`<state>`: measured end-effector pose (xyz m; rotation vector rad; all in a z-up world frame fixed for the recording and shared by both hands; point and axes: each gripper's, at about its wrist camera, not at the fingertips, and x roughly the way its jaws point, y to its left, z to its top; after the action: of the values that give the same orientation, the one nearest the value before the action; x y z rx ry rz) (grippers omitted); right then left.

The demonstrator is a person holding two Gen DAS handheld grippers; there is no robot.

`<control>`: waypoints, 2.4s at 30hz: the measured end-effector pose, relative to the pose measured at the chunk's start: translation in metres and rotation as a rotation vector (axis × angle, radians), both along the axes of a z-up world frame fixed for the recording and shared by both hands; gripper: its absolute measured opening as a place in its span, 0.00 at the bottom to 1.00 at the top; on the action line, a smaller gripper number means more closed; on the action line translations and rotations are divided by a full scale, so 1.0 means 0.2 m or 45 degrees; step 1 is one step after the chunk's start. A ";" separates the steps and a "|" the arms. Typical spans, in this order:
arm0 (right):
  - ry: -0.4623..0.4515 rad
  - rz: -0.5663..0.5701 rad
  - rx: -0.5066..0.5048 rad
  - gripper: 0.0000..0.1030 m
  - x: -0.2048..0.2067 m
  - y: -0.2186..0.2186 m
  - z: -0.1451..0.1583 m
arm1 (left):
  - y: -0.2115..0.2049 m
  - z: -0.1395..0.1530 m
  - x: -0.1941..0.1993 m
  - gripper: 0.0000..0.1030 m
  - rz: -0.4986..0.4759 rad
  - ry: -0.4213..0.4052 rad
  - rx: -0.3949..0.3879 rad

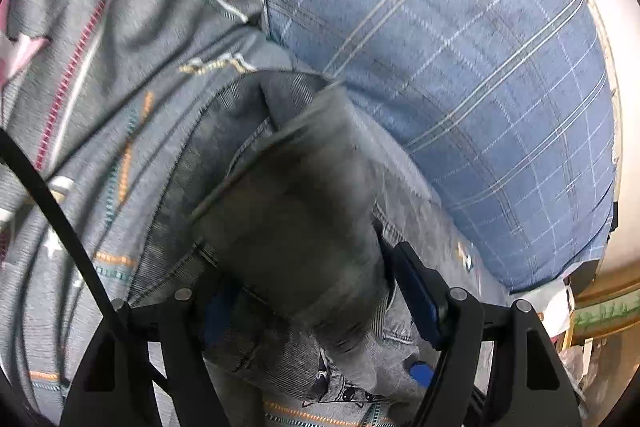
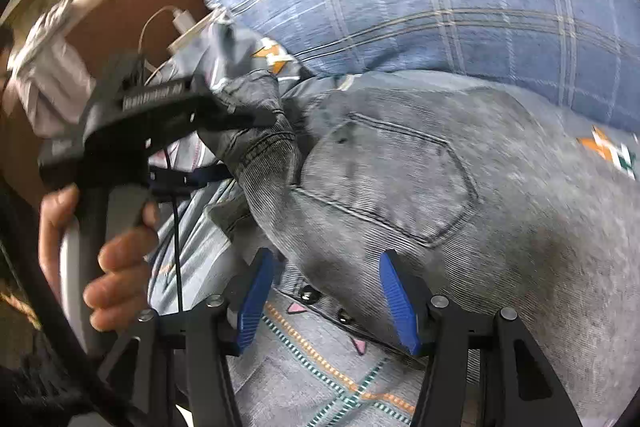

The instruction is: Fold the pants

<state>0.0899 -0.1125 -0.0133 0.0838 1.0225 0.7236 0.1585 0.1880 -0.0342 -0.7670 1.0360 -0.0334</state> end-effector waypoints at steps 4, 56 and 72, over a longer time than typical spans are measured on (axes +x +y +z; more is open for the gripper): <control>-0.052 0.047 -0.093 0.56 -0.01 0.12 -0.03 | 0.01 -0.05 0.03 0.66 -0.002 0.072 0.023; -0.134 -1.369 0.398 0.92 -0.39 -1.77 0.23 | -1.66 0.29 -0.41 0.79 -0.874 -0.674 0.711; 0.129 -1.620 0.546 0.79 -0.50 -2.14 -0.05 | -2.61 -0.05 -0.52 0.79 -1.436 -0.609 1.024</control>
<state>-0.0092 -0.5404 -0.0229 1.0484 0.6893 -0.2552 0.0547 -0.3340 -0.0437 0.5950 0.7961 -0.6884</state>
